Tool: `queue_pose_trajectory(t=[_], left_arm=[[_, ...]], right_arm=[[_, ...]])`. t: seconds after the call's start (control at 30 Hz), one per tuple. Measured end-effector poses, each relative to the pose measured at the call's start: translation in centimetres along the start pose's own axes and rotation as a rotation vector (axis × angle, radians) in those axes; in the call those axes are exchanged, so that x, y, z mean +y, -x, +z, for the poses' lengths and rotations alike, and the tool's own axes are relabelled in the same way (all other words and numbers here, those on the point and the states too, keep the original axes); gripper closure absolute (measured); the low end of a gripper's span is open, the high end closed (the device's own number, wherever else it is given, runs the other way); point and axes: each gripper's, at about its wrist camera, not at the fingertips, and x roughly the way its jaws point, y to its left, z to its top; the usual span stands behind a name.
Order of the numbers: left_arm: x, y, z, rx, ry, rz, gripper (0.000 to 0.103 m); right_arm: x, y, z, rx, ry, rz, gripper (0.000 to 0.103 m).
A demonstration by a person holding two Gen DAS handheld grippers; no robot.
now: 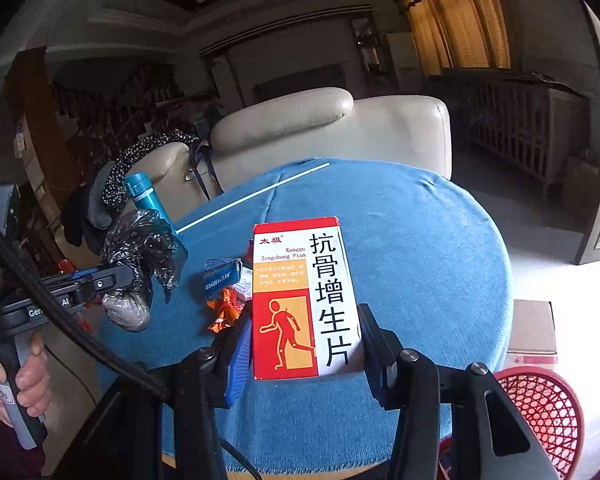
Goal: Collect trash
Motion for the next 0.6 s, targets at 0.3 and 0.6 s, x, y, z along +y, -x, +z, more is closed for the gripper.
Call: queue_pose_trajectory(t=[0.3,0.6], left_arm=[[-2.5,0.6,-0.3,-0.040,-0.086,0.075,0.068],[-4.0,0.4,-0.5,-0.048,-0.133,0.111,0.068]], right_arm=[[-1.0,1.0,-0.5,-0.006,-0.030,-0.006,0.052],[-1.6,1.5,-1.0,-0.008,-0.051,-0.015,0.052]])
